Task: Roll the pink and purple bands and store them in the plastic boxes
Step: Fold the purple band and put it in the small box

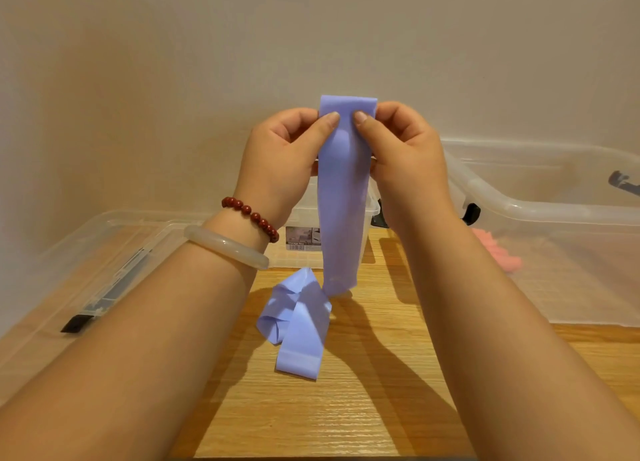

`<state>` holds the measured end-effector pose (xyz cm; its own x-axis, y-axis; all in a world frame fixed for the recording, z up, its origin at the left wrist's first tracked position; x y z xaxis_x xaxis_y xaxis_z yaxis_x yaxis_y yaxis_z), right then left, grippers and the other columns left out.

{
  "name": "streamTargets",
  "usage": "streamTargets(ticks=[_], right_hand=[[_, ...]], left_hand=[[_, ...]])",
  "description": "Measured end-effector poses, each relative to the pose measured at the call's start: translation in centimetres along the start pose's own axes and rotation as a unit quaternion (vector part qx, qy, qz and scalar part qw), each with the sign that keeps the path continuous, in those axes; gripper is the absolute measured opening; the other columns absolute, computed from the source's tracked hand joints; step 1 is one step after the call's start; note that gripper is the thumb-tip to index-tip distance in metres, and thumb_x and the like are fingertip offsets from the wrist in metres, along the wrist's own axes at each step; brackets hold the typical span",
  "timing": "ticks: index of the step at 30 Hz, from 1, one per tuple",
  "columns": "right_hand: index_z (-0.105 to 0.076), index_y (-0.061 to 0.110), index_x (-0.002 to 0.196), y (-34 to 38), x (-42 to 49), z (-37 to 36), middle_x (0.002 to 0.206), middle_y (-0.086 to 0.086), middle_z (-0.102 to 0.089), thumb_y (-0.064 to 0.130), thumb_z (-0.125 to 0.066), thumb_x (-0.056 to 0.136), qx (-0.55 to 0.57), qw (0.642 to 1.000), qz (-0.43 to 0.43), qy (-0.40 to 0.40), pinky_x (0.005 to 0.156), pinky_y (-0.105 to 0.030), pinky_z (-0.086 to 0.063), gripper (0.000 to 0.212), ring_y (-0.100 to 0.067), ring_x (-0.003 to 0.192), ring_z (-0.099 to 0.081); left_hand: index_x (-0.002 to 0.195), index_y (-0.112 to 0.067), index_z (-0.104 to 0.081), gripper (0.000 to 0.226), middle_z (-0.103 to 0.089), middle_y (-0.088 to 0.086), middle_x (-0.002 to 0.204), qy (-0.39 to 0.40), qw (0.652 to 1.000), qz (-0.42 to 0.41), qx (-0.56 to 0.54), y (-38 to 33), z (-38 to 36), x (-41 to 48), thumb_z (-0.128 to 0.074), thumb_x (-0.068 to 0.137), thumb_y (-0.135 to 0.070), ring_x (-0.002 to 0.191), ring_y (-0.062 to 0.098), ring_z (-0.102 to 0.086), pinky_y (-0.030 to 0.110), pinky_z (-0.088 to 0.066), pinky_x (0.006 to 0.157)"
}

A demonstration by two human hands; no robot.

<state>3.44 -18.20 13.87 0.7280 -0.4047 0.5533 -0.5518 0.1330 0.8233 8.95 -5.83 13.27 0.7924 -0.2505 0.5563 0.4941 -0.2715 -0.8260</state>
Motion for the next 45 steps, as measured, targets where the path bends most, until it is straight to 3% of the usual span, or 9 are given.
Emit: streamTargets(ticks=[3, 7, 11, 14, 22, 27, 31, 34, 45], right_hand=[[-0.064, 0.013, 0.084, 0.4, 0.4, -0.2, 0.079, -0.002, -0.066, 0.006, -0.060, 0.095, 0.003, 1.000, -0.005, -0.002, 0.069, -0.028, -0.052, 0.013, -0.012, 0.073, -0.062], [-0.065, 0.013, 0.094, 0.3, 0.7, -0.4, 0.088, -0.009, -0.069, 0.008, -0.060, 0.095, 0.010, 1.000, -0.016, 0.006, 0.074, -0.037, -0.057, 0.007, -0.018, 0.080, -0.067], [-0.064, 0.020, 0.091, -0.6, 0.5, -0.2, 0.100, -0.017, -0.069, 0.009, -0.059, 0.095, -0.025, 0.999, -0.021, -0.002, 0.072, -0.035, -0.055, 0.013, -0.018, 0.081, -0.067], [-0.062, 0.029, 0.085, -1.3, 0.2, 0.0, 0.098, -0.016, -0.068, 0.008, -0.059, 0.094, -0.042, 0.999, -0.024, -0.006, 0.070, -0.038, -0.052, 0.023, -0.019, 0.079, -0.065], [-0.064, 0.026, 0.078, -2.2, 0.0, 0.2, 0.077, 0.001, -0.067, 0.003, -0.058, 0.093, -0.034, 0.999, -0.021, -0.016, 0.061, -0.026, -0.050, 0.028, -0.013, 0.069, -0.061], [-0.066, 0.029, 0.076, -3.1, 0.1, 0.2, 0.076, 0.011, -0.066, 0.003, -0.060, 0.092, -0.070, 0.998, 0.005, -0.007, 0.066, -0.023, -0.049, 0.031, -0.010, 0.074, -0.060], [-0.066, 0.025, 0.079, -4.1, 0.1, 0.1, 0.075, 0.008, -0.065, 0.009, -0.058, 0.087, -0.067, 0.998, -0.012, 0.005, 0.065, -0.020, -0.047, 0.020, -0.008, 0.074, -0.059], [-0.067, 0.028, 0.089, -5.3, -0.1, 0.2, 0.087, 0.002, -0.069, 0.021, -0.065, 0.082, -0.062, 0.998, -0.033, -0.002, 0.069, -0.022, -0.050, 0.009, -0.012, 0.085, -0.065], [-0.071, 0.025, 0.077, -6.9, 0.0, 0.9, 0.074, 0.009, -0.070, 0.000, -0.065, 0.088, -0.082, 0.996, -0.003, -0.025, 0.065, -0.018, -0.051, 0.029, -0.005, 0.072, -0.064]], left_hand=[[0.099, -0.016, -0.069, 0.010, -0.072, 0.002, 0.087, 0.000, 1.000, -0.005, -0.009, -0.6, 0.0, 0.5, -0.061, 0.094, -0.013, 0.085, 0.016, -0.069, 0.038, -0.059, 0.074], [0.096, -0.017, -0.070, 0.010, -0.072, 0.003, 0.089, -0.006, 1.000, -0.002, -0.007, -0.7, 0.1, 0.8, -0.060, 0.094, -0.016, 0.085, 0.018, -0.070, 0.037, -0.059, 0.072], [0.095, -0.020, -0.069, 0.012, -0.071, 0.000, 0.085, 0.004, 1.000, 0.009, 0.006, 0.3, 0.3, 0.5, -0.058, 0.095, -0.015, 0.080, 0.015, -0.068, 0.032, -0.055, 0.066], [0.100, -0.018, -0.066, 0.017, -0.070, 0.000, 0.085, -0.006, 1.000, 0.024, 0.005, 1.1, 0.4, 0.4, -0.054, 0.096, -0.008, 0.078, 0.013, -0.068, 0.028, -0.054, 0.063], [0.088, -0.012, -0.067, 0.027, -0.067, 0.005, 0.079, 0.002, 0.996, 0.063, -0.060, 2.2, 0.3, 0.2, -0.045, 0.097, -0.002, 0.070, 0.014, -0.064, 0.027, -0.053, 0.062], [0.087, -0.013, -0.069, 0.010, -0.068, 0.008, 0.080, -0.014, 0.998, 0.051, -0.038, 3.1, 0.5, 0.2, -0.061, 0.092, -0.009, 0.077, 0.019, -0.064, 0.031, -0.056, 0.068], [0.088, -0.014, -0.070, 0.011, -0.073, 0.003, 0.083, -0.028, 0.999, 0.043, -0.008, 3.9, 0.8, 0.1, -0.065, 0.089, -0.005, 0.081, 0.016, -0.069, 0.029, -0.057, 0.069], [0.086, -0.016, -0.070, 0.013, -0.074, 0.003, 0.083, -0.030, 0.999, 0.044, -0.004, 4.6, 1.0, 0.0, -0.065, 0.089, -0.004, 0.081, 0.016, -0.069, 0.031, -0.058, 0.069], [0.090, -0.013, -0.068, 0.022, -0.072, -0.001, 0.077, 0.013, 0.996, 0.081, -0.044, 6.9, 1.3, -0.1, -0.054, 0.092, 0.005, 0.079, 0.015, -0.068, 0.027, -0.055, 0.072]])
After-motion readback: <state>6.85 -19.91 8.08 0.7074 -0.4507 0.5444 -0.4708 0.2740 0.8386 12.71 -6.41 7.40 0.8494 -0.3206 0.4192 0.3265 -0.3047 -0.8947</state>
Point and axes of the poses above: each hand's wrist, its own x-axis towards the middle knuckle, its own z-axis out of the back of the hand, y = z × x, the point moved 5 cm from there along x, towards the middle knuckle
